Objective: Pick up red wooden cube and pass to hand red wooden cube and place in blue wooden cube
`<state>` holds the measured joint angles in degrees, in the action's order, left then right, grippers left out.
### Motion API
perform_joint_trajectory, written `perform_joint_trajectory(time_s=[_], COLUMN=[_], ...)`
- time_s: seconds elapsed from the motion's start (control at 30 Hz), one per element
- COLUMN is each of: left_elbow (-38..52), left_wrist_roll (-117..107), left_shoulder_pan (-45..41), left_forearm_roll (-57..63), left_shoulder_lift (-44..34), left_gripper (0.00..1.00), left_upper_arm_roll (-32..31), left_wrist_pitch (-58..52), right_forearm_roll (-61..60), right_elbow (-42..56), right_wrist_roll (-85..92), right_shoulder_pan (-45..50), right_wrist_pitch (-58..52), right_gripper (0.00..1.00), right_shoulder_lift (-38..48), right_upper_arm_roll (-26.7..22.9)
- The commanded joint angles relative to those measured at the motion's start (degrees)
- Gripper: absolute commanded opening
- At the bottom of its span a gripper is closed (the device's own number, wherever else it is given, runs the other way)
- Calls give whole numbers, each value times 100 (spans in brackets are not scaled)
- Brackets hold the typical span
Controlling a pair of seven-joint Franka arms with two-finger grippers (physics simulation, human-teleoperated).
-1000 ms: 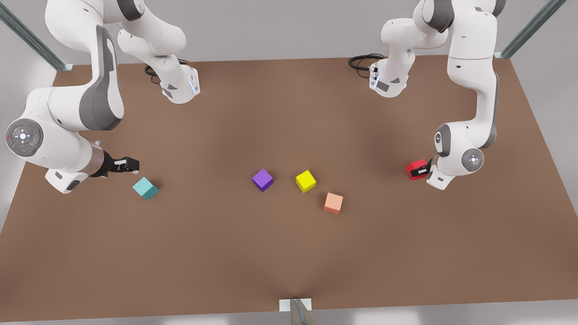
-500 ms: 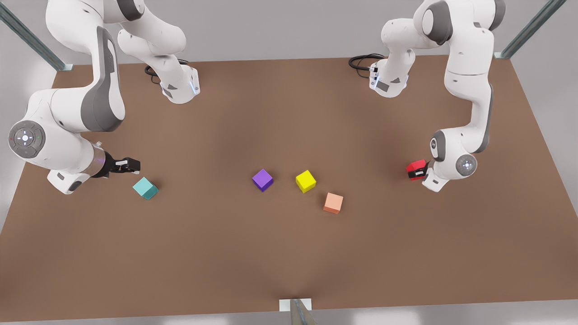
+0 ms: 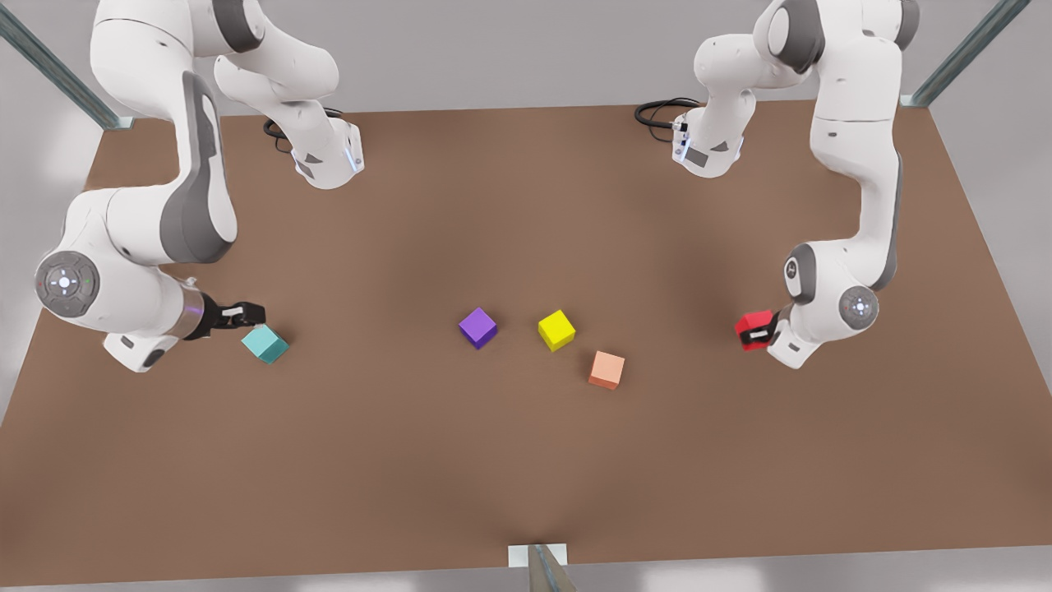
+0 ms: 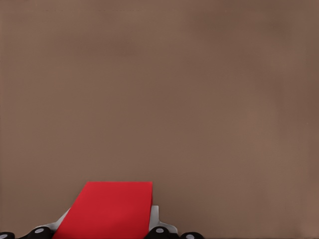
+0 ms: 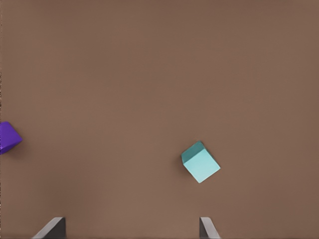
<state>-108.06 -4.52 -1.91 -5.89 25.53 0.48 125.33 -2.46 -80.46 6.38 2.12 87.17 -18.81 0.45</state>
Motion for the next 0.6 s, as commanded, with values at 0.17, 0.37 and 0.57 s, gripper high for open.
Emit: perform_joint_trajectory(time_s=[0.17, 0.37, 0.57], left_elbow=[3606, 4715, 4750], left_wrist_roll=[39, -630, 522], left_shoulder_pan=[-29, -407, -424], left_forearm_roll=[-4120, -4789, -4798], left_shoulder_lift=[2271, 3213, 3450], left_gripper=[66, 66, 67], left_upper_arm_roll=[-1602, -2905, -2931], left_wrist_pitch=[-3937, -1389, -518], right_forearm_roll=[-4656, -6362, -7374], right_elbow=[1372, 1454, 1085], right_wrist_roll=[7682, 10998, 12080], right_shoulder_pan=[16, 297, 570], right_wrist_pitch=[-104, 1180, 1496], right_gripper=[100, 100, 100], right_shoulder_lift=[-2248, -2751, -2803], right_upper_arm_roll=[61, 52, 52])
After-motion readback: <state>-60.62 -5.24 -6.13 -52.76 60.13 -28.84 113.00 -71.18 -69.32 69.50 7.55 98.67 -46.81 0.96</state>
